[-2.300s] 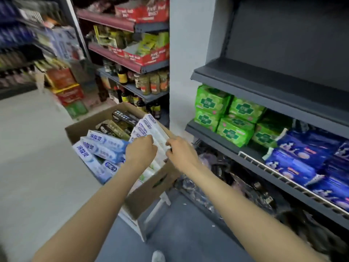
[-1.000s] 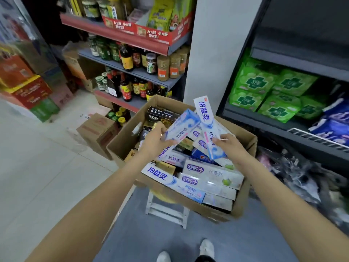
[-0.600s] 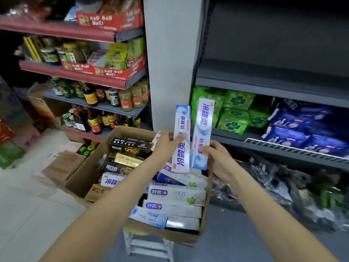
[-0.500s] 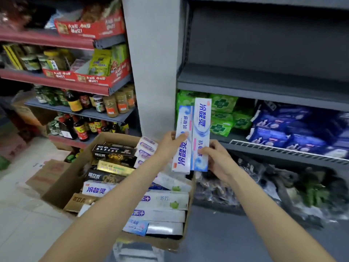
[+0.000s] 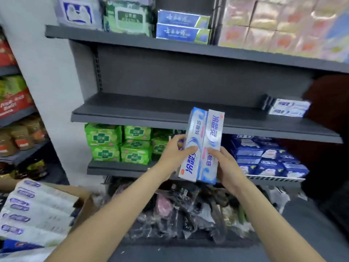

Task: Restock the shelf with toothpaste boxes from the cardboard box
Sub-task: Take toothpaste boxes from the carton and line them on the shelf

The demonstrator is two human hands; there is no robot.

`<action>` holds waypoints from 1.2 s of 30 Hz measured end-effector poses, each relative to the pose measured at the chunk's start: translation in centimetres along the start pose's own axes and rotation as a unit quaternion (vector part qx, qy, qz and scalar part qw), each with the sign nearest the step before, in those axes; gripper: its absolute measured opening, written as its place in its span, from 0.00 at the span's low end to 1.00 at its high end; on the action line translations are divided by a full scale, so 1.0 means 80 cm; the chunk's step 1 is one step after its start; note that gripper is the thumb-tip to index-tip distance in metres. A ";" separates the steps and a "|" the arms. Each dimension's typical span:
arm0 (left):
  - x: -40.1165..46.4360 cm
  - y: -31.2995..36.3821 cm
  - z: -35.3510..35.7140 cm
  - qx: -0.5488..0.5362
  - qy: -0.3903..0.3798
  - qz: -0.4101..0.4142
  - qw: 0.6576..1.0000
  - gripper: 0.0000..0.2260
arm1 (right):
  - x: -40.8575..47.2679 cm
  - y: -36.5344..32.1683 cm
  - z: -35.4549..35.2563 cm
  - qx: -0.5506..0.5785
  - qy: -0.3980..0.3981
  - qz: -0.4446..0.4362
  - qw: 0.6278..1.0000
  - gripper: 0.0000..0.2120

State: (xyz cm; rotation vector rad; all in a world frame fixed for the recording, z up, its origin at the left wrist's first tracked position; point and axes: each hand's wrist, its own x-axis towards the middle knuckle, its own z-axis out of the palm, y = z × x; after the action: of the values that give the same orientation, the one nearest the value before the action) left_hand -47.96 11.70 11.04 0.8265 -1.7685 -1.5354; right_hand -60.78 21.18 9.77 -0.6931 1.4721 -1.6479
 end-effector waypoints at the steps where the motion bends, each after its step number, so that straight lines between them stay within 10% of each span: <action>1: 0.014 0.004 0.023 -0.004 -0.004 -0.002 1.000 0.20 | 0.008 -0.006 -0.023 -0.003 0.010 -0.004 1.000 0.15; 18: 0.313 0.043 0.324 -0.055 -0.078 0.018 0.995 0.17 | 0.242 -0.129 -0.345 -0.175 0.115 -0.091 0.974 0.10; 26: 0.401 0.064 0.404 -0.027 -0.053 0.028 0.998 0.18 | 0.353 -0.188 -0.504 -0.418 0.199 -0.098 0.881 0.22; 34: 0.458 0.075 0.484 0.012 0.001 0.001 1.000 0.19 | 0.456 -0.231 -0.626 -0.669 0.099 -0.083 0.732 0.22; 36: 0.469 0.076 0.502 0.039 0.022 -0.001 0.999 0.19 | 0.479 -0.234 -0.645 -0.658 0.051 -0.097 0.745 0.21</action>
State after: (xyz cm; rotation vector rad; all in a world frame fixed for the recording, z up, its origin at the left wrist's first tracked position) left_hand -102.80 5.79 15.33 0.8928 -1.8057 -1.4476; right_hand -127.39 16.75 15.05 -1.5197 2.6471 -0.4790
